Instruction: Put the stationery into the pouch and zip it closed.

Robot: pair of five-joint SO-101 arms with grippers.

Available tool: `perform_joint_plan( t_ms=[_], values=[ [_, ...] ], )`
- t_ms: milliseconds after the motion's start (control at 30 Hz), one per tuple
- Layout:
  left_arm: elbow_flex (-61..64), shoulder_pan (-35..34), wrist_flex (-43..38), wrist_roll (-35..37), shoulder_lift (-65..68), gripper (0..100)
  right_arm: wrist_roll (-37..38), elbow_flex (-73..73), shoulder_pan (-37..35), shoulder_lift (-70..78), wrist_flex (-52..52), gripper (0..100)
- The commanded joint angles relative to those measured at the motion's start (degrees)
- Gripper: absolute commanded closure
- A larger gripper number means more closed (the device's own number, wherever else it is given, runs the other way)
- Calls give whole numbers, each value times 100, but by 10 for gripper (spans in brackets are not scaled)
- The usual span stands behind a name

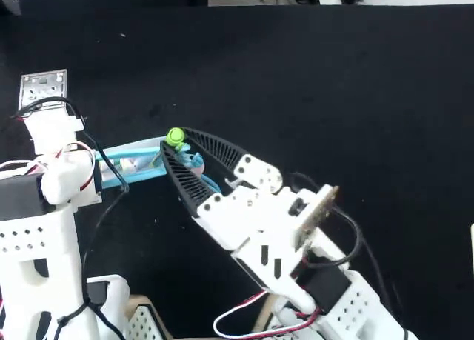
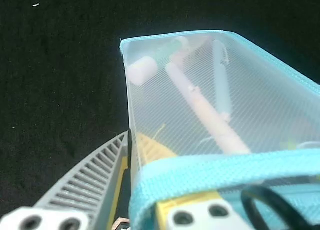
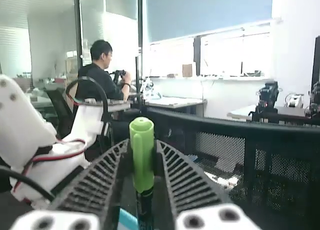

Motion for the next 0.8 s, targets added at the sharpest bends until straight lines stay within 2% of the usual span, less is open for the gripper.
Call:
perform_joint_plan(
  t_ms=[0, 133, 233, 333, 433, 500, 600, 767],
  values=[
    [66, 48, 9, -9, 35, 970, 18, 66, -44, 22, -105, 986],
    [57, 48, 9, -9, 35, 970, 484, -31, -53, 646, -105, 986],
    [48, 48, 18, -9, 35, 970, 501, -286, -53, 1341, 88, 984],
    [57, 48, 18, -9, 35, 970, 501, -919, -53, 1833, 844, 911],
    [66, 48, 9, -9, 35, 970, 299, -1736, -88, 2070, 1969, 812],
    [66, 48, 0, -9, 35, 970, 132, -2255, -176, 2114, 2778, 780],
    [66, 48, 0, -9, 35, 970, 105, -2756, -360, 2123, 3499, 789],
    [66, 48, 18, -9, 35, 970, 105, -2853, -185, 2105, 3719, 864]
  ],
)
